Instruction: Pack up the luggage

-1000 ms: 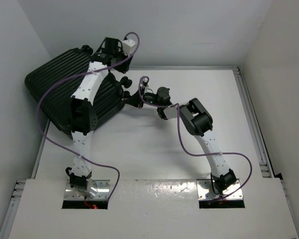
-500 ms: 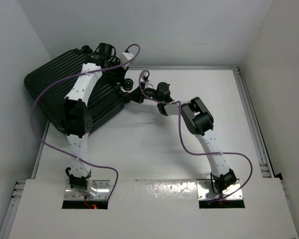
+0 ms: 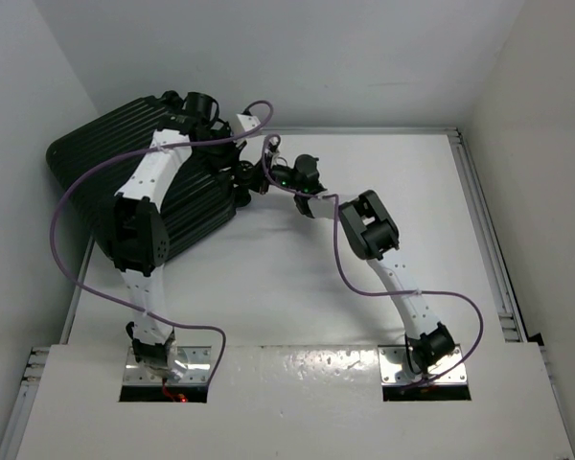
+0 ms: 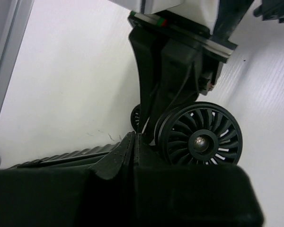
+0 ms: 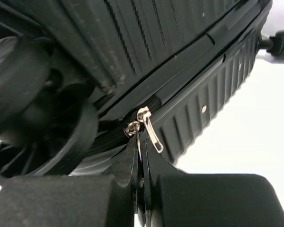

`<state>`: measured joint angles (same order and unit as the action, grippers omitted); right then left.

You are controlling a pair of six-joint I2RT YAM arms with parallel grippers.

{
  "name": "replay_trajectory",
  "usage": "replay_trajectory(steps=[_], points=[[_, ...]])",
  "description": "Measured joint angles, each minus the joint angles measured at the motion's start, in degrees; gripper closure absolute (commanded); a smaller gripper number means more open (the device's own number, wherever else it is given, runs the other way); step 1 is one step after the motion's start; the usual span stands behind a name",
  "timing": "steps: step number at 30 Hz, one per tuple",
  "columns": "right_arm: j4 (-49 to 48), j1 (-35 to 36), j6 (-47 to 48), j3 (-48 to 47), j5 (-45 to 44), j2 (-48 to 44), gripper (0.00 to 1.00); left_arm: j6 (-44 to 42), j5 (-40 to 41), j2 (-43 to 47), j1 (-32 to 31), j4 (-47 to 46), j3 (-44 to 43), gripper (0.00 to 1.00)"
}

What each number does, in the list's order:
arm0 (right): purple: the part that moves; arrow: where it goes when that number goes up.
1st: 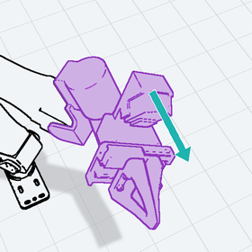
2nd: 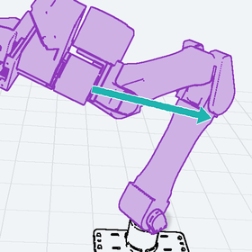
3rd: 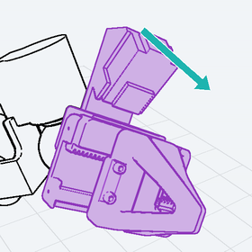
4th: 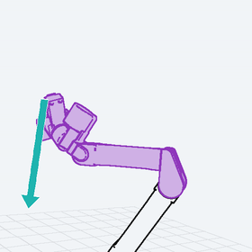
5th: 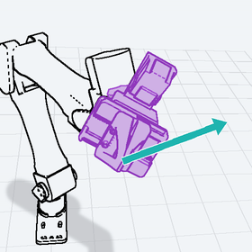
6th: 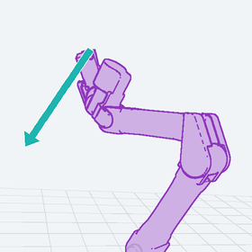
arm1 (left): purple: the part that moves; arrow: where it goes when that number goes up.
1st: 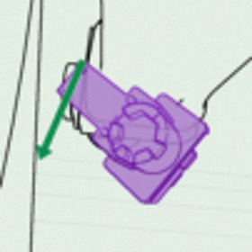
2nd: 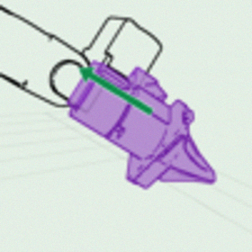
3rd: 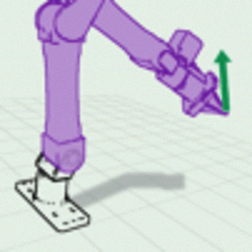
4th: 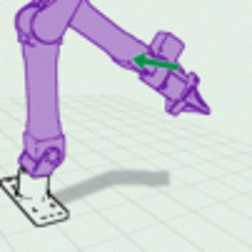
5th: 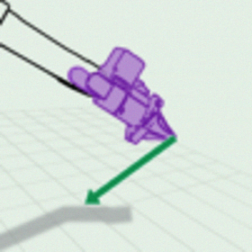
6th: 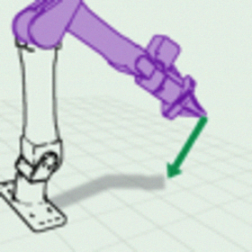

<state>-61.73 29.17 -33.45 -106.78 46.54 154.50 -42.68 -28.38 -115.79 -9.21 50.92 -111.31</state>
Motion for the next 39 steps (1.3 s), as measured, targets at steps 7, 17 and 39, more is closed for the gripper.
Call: replay_trajectory(steps=[7, 17, 39], points=[[-2.34, 0.02, -0.66, -5.53, -0.04, 4.35, 1.0, -2.01, -1.81, 1.64, 0.15, -2.64, 2.64, 0.92], [-4.79, -0.61, 1.75, 8.79, -9.01, -2.14, 0.51, 6.25, -6.16, 2.32, 2.95, -3.19, 2.95, 0.57], [53.51, -20.13, 20.44, 41.33, -20.87, -67.98, 0.0, 37.68, 13.31, 27.15, 9.05, -15.23, 22.25, 0.0]])
